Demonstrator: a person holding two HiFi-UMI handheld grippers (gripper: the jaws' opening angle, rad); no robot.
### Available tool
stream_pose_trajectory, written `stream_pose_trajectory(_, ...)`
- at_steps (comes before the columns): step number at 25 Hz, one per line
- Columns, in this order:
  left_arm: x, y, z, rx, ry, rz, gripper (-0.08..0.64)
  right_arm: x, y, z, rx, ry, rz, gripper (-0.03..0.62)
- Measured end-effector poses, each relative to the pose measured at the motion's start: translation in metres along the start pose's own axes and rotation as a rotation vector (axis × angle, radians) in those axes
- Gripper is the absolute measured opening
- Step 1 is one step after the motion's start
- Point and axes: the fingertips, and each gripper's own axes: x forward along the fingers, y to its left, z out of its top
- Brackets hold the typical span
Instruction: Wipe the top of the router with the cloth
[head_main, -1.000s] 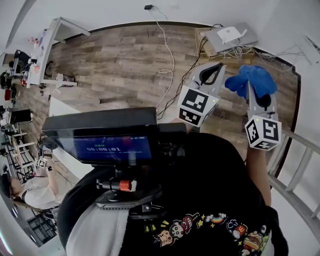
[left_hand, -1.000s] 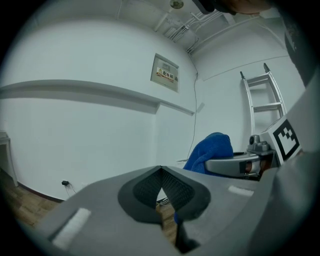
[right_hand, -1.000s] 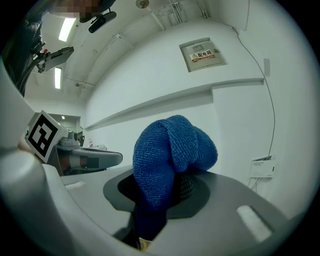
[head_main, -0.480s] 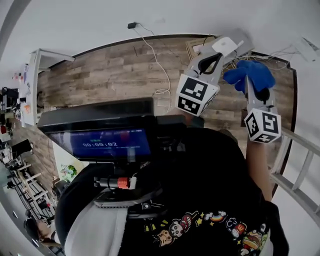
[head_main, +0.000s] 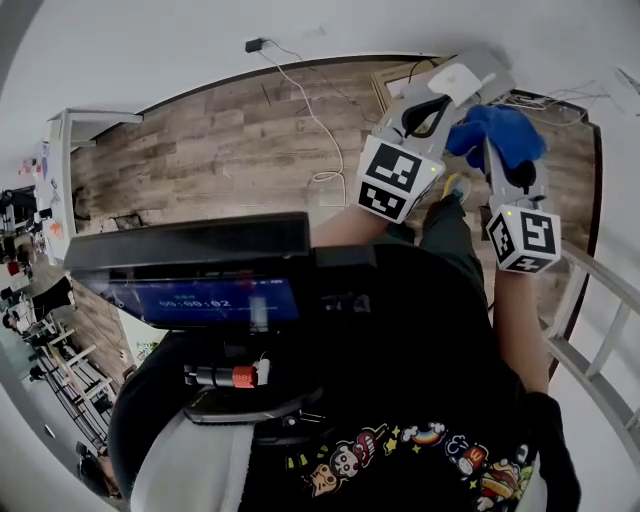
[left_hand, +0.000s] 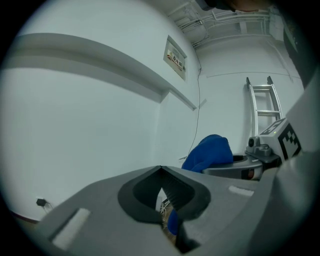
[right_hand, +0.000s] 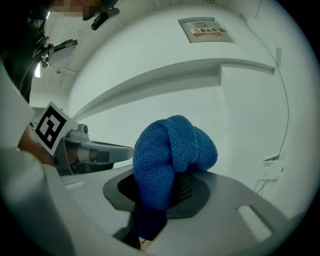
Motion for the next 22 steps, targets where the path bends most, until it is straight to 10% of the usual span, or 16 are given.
stream_pose_trajectory(22,0.268,0.122,-0.260,0.026,0.023,0.167,0.000,0.263,-0.172,-0.294,-0.033,0.113,0.116,0.127)
